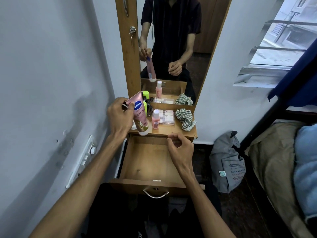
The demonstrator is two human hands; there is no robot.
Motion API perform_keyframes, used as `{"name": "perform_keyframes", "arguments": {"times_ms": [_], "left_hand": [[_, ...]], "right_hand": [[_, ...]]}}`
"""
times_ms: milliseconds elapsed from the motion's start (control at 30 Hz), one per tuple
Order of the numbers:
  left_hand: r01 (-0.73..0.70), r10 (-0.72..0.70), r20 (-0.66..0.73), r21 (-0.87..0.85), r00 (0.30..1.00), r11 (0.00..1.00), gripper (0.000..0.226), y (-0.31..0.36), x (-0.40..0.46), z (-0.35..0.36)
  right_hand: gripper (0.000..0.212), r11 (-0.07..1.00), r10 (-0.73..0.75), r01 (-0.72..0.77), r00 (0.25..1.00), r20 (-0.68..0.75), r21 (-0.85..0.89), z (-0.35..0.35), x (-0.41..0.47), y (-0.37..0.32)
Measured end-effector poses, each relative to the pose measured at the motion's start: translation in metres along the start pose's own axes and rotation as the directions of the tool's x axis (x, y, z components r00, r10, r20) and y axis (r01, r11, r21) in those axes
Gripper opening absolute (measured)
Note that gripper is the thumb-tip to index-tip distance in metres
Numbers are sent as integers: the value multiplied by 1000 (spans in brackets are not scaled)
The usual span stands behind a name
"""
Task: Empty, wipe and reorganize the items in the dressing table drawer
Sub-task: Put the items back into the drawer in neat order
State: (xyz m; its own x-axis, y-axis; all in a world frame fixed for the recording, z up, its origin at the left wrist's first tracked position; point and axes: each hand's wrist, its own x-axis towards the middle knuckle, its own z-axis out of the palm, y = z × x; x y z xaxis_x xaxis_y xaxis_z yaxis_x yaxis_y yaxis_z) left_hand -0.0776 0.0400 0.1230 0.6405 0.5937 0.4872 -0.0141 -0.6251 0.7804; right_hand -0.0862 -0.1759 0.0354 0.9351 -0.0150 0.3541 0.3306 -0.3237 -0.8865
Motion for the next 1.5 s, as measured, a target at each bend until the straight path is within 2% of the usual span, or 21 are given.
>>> {"name": "perform_keyframes", "arguments": {"times_ms": [67,133,233,333,467,667,733,800,833,933,1000,1067,1167,1200,1300,1500], "left_hand": [[26,-28,-56,-34,998,999,14,-1,-13,-14],[78,-80,-39,-63,996,995,10,-6,-32,-22],[189,-181,111,-74,977,979,8,-18,-65,-15],[304,-284,265,-35,922,952,9,-32,-91,7],[350,-328,366,8,871,937,8,-36,-111,36],[356,-334,427,30,840,934,5,-41,-125,82],[377,-350,486,45,801,925,20,-43,-131,97],[411,-386,581,95,717,907,38,-48,-141,110],[447,-419,634,128,650,885,43,-53,-146,117],[567,-480,749,171,456,806,43,-72,-164,138],[603,-481,780,171,400,779,42,-75,-171,144],[624,-482,794,171,371,763,35,-71,-175,144],[617,-484,816,210,316,758,28,-68,-178,143],[617,-487,820,221,302,755,28,-66,-179,142],[677,-495,829,209,259,705,32,-63,-181,144],[775,-484,837,122,255,620,36,-69,-183,151]], "right_hand": [[15,1000,9,-10,998,66,11,-1,-10,-3],[35,1000,2,0,987,160,-11,3,-21,0],[70,996,-3,33,943,333,-86,10,-36,9],[83,977,49,46,900,434,-207,9,-48,19],[81,926,125,51,895,429,-375,5,-51,40],[72,851,206,5,916,343,-525,-11,-36,56],[72,801,283,-66,917,280,-595,-9,-29,68],[70,719,366,-116,901,232,-685,-6,-22,79],[67,679,391,-123,895,215,-724,-4,-18,83],[68,576,437,-101,877,201,-811,4,-9,88],[71,495,459,-48,863,213,-868,12,-7,93],[62,420,490,15,838,240,-908,17,-9,98],[37,350,529,101,799,285,-931,19,-14,101],[38,348,535,113,791,297,-930,18,-14,100],[61,322,489,149,820,299,-935,15,-14,97],[45,280,426,263,828,365,-923,18,-16,93]]}}
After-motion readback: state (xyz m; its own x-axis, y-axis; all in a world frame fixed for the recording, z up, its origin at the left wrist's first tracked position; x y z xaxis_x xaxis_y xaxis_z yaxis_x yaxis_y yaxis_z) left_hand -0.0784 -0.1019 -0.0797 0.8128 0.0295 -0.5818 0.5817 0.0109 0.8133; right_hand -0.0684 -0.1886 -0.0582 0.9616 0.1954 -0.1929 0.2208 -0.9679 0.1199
